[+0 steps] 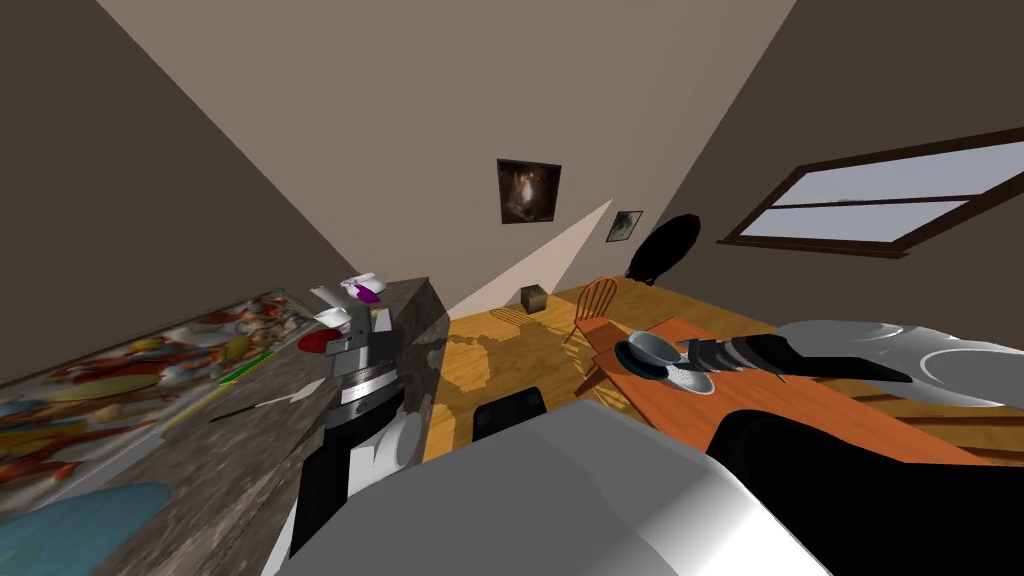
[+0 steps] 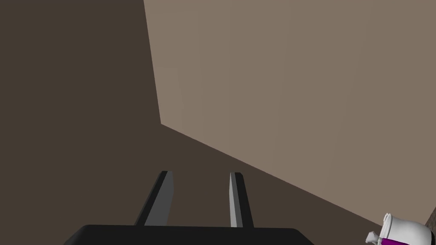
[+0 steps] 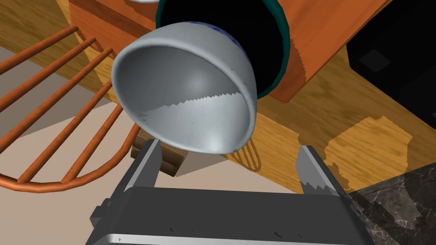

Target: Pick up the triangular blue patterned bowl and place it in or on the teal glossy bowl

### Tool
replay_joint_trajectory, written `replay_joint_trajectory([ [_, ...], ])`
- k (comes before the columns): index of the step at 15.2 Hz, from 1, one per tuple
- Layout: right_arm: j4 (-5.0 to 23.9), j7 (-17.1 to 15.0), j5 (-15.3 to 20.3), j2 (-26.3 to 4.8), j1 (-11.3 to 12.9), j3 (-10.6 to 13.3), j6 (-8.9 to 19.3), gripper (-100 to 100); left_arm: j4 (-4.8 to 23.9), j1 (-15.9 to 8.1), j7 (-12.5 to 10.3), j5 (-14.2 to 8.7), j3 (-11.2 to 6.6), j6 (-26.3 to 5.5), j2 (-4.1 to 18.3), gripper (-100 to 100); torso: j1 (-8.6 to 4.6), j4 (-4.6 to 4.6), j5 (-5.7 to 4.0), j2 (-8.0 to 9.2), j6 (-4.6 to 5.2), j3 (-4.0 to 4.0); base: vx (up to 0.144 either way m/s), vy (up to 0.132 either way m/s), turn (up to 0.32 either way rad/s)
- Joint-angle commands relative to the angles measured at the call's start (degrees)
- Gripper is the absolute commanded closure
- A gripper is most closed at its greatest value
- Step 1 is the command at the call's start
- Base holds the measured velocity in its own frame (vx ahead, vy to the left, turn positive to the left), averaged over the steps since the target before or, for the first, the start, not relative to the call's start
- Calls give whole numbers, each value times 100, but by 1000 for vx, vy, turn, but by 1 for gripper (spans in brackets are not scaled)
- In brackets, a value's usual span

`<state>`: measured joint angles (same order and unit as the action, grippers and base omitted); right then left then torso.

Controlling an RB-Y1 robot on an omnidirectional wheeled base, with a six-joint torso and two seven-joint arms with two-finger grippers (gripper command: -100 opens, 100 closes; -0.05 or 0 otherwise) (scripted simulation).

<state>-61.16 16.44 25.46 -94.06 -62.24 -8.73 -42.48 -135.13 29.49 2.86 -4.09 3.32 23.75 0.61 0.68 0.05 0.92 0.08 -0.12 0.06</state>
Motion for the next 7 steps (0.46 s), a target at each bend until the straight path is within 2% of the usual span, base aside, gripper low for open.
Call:
replay_joint_trajectory([
  [1,-13,-96,-73,-208,-127,-158,-155,-100,0,0,0,0,0,0,0,0,0,0,0,0,0,0,-22,-31,-124],
  [2,-7,-32,-35,-83,-92,-97,-69,-100,0,0,0,0,0,0,0,0,-1,0,0,1,2,1,-13,-18,-50],
  [7,-12,-42,-45,-99,-120,-130,-95,-100,0,0,0,0,0,0,0,0,9,-1,0,-6,-1,-3,-1,-1,0],
])
